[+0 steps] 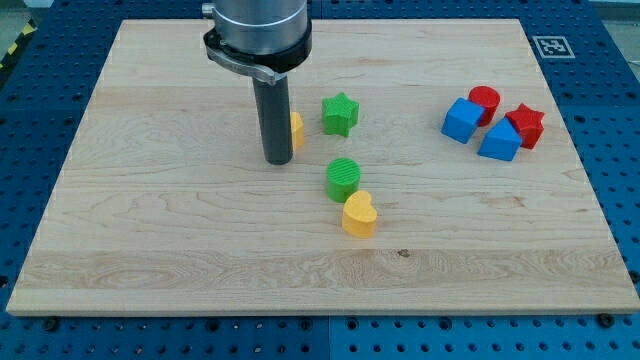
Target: Move the yellow heart closer to the green circle
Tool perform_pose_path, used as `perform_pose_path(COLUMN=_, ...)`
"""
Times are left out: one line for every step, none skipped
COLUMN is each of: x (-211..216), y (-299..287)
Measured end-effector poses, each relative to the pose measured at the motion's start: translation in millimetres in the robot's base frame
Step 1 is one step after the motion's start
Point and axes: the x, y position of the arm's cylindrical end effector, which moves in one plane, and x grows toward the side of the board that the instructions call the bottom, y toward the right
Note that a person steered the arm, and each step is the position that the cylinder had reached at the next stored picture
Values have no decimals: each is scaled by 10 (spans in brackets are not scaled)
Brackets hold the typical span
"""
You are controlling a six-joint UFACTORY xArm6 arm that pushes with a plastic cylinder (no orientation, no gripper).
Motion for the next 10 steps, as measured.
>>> perform_pose_path(x=206, y=-10)
perform_pose_path(x=584, y=7)
perform_pose_path(x=966, y=286)
perform_pose_path(x=1243, y=670)
perform_pose_path(x=1259, y=913)
perform_pose_path(x=1251, y=874)
perform_pose_path(x=1212, y=728)
perform_pose_path(x=1192, y=723)
perform_pose_path(x=1105, y=690)
perform_pose_path(x=1089, y=795)
